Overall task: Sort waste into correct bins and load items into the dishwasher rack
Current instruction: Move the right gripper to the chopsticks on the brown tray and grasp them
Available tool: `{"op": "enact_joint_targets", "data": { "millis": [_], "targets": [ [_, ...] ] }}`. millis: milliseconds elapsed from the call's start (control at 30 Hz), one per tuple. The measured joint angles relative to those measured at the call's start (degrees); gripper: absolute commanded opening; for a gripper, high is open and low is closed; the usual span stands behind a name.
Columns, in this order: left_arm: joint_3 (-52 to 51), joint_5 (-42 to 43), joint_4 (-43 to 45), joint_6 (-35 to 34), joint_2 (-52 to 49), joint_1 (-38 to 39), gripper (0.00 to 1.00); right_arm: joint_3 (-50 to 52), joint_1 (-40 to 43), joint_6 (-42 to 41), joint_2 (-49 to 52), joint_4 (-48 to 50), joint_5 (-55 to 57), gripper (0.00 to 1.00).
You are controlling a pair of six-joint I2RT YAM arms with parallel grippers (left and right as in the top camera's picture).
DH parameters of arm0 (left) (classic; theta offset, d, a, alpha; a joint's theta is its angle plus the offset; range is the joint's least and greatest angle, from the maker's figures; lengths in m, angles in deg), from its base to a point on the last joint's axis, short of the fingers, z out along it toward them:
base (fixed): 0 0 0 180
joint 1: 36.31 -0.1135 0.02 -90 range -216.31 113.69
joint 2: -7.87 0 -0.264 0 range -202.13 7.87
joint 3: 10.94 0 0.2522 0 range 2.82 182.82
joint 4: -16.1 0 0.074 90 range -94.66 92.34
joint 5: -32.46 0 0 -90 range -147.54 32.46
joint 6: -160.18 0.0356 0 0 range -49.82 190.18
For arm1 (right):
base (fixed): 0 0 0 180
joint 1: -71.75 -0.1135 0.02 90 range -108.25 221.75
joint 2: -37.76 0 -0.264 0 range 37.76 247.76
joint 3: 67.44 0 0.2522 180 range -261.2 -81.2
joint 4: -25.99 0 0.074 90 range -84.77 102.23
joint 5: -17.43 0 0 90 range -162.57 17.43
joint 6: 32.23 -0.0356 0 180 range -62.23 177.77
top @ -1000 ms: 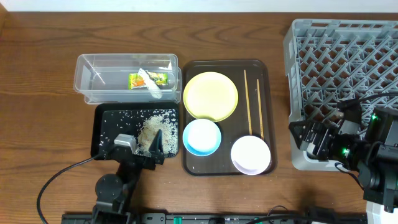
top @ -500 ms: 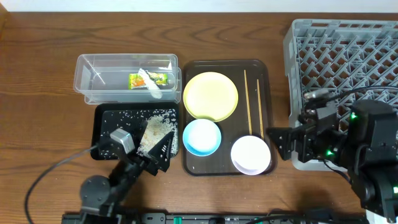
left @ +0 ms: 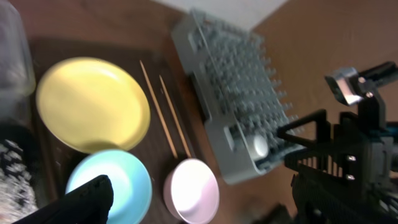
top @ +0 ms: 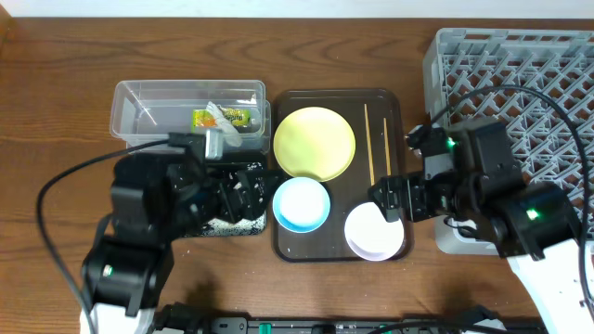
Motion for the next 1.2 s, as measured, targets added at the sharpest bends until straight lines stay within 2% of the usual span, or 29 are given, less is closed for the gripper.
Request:
{"op": "enact_joint_targets", "data": {
  "millis": [167, 300, 533, 767, 833, 967, 1200],
  "targets": [
    [0.09, 4.98, -3.91, -2.23, -5.64, 0.0, 0.93, 0.0, -0.04, -2.23, 3.23, -1.75, -0.94, 0.99],
    [0.09, 8.33, -4.33, -3.13, -9.05, 0.0, 0.94, 0.28, -0.04, -4.37, 5.66, -2.78, -0.5, 0.95],
    [0.09, 8.87, -7.74, -2.49, -9.51, 2.4, 0.94, 3.1, -0.09, -6.99, 6.4, -4.94, 0.98, 0.9],
    [0.11, -5.7, -17.09, -2.23, -5.55, 11.3, 0.94, 8.22, -4.7, -12.0, 5.22, -6.03, 8.11, 0.93],
    [0.17, -9.55, -18.49, -2.45, -4.52, 12.46, 0.94, 10.86, -6.69, -14.1, 4.74, -4.72, 10.69, 0.9],
    [2.4, -16.7, -22.45, -2.71, -2.69, 12.9, 0.94, 16.7, -8.76, -17.94, 4.61, -0.44, 14.95, 0.83],
    [12.41, -29.33, -26.82, -2.84, 1.29, 12.87, 0.94, 21.66, -8.9, -20.87, 4.63, 5.55, 16.98, 0.82]
  ]
}}
